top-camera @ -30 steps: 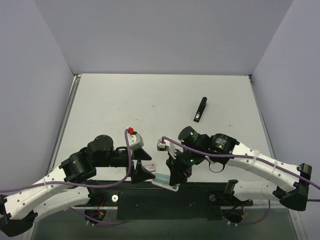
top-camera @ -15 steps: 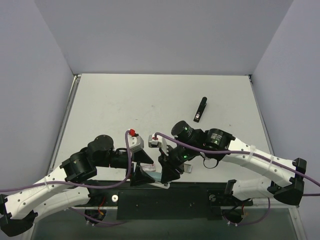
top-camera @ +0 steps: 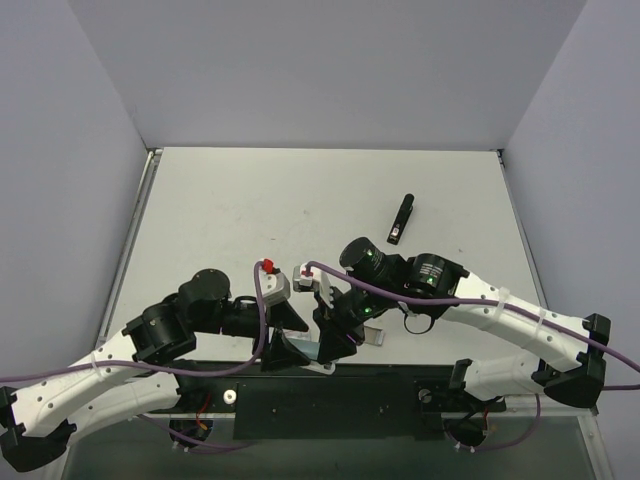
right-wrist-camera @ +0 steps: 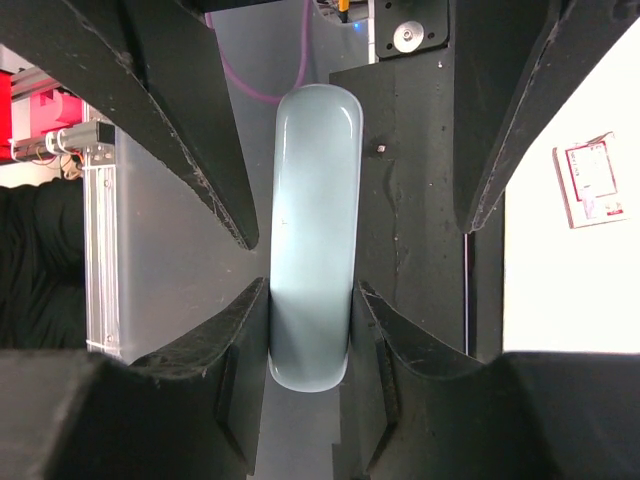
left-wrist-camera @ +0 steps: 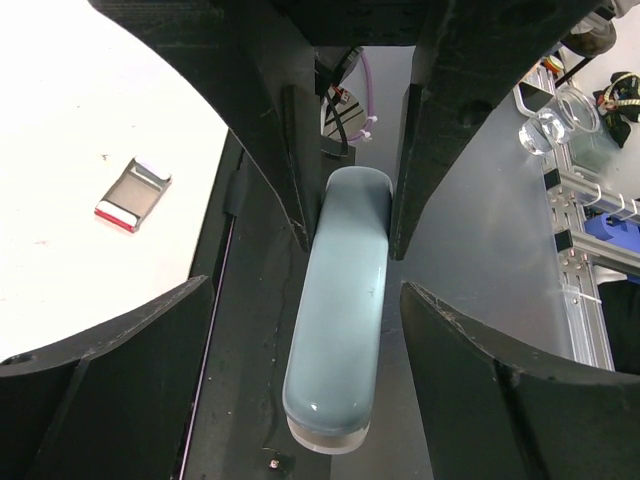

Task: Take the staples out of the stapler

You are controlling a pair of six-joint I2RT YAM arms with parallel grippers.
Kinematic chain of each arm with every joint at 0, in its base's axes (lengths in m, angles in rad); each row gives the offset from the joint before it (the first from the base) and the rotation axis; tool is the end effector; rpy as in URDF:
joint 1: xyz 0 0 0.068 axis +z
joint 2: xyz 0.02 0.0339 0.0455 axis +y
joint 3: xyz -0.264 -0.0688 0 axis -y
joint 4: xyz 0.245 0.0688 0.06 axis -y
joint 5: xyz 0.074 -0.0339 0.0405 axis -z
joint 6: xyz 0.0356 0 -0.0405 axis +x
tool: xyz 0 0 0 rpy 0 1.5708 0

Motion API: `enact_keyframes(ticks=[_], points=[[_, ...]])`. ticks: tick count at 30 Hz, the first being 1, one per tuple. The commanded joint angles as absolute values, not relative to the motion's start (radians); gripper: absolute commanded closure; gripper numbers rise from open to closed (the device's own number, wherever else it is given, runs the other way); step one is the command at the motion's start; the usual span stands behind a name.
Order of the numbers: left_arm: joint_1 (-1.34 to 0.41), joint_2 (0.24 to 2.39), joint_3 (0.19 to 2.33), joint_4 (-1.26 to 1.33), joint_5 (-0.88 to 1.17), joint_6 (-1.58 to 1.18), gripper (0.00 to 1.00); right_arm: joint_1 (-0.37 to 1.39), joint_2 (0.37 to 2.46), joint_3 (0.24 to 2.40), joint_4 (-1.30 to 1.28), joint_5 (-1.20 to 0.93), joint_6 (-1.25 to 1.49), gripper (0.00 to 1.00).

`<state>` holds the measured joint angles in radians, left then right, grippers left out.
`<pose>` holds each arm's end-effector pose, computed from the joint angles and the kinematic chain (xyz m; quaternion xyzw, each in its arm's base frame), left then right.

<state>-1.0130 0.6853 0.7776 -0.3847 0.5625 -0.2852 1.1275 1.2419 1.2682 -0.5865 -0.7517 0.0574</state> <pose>0.0653 -0.1405 0.3329 0.4292 0.6616 -0.5239 0.3219 0.0908 0.2478 0.3766 -0.5679 0.6096 0.5179 0.1942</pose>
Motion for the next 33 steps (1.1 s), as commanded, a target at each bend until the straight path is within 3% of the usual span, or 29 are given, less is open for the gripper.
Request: enact_keyframes(ticks=[1,4,7,8,9,11,12,19,22,27,30,33], points=[[-1.017,0.689,0.787,-0.339,0.578,-0.282,0.16,1.135,1.233,1.307,-0.569,-0.781,0.046,1.00],[-1.017,0.689,0.788,-0.341,0.578,-0.281,0.25,1.134,1.227,1.305,-0.569,-0.779,0.046,1.00],[-1.017,0.696,0.788,-0.344,0.580,-0.279,0.46,1.135,1.221,1.298,-0.569,-0.775,0.044,1.00],[-1.017,0.698,0.790,-0.342,0.583,-0.281,0.57,1.134,1.223,1.298,-0.569,-0.769,0.044,0.99],[-1.017,0.698,0.790,-0.341,0.584,-0.279,0.62,1.134,1.218,1.293,-0.568,-0.764,0.046,0.97],[-1.017,0.693,0.790,-0.341,0.584,-0.276,0.92,1.132,1.212,1.287,-0.568,-0.750,0.048,0.93],[-1.017,0.687,0.790,-0.342,0.571,-0.278,1.00,1.132,1.212,1.285,-0.566,-0.736,0.049,0.91],[-1.017,0.658,0.781,-0.324,0.540,-0.282,1.00,1.121,1.178,1.284,-0.565,-0.657,0.074,0.73],[-1.017,0.650,0.773,-0.311,0.512,-0.290,1.00,1.103,1.146,1.270,-0.555,-0.527,0.100,0.68],[-1.017,0.650,0.767,-0.282,0.457,-0.296,1.00,0.968,1.024,1.212,-0.477,-0.440,0.187,0.61],[-1.017,0.657,0.743,-0.215,0.433,-0.320,1.00,0.890,0.953,1.154,-0.427,-0.427,0.241,0.49],[-1.019,0.667,0.720,-0.141,0.394,-0.337,1.00,0.858,0.927,1.144,-0.419,-0.382,0.259,0.47]])
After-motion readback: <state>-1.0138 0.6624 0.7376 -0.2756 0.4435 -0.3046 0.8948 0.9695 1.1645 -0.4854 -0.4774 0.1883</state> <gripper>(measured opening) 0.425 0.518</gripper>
